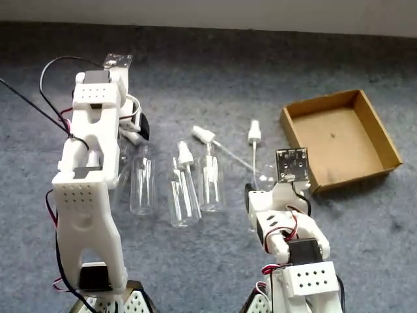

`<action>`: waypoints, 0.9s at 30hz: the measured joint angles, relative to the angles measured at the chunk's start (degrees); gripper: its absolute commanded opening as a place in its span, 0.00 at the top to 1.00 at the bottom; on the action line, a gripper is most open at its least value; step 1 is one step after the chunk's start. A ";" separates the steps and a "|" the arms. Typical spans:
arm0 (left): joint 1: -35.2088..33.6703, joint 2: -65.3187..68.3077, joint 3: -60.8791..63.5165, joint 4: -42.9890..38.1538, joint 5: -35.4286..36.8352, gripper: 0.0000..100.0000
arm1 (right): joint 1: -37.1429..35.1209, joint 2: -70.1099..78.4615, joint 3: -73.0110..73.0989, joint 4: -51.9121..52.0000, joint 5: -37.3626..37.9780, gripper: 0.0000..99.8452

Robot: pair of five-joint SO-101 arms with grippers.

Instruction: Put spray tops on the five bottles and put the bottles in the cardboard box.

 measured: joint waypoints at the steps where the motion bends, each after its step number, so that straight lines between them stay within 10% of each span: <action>1: 0.00 0.62 0.00 -0.53 0.00 0.82 | 0.00 0.00 0.00 0.00 0.00 0.96; 8: 0.09 2.02 0.00 -2.99 0.18 0.98 | 0.00 0.00 0.00 0.00 0.00 0.96; 27: -2.02 2.11 -13.98 2.02 0.35 0.98 | 0.00 0.00 0.00 0.00 0.00 0.96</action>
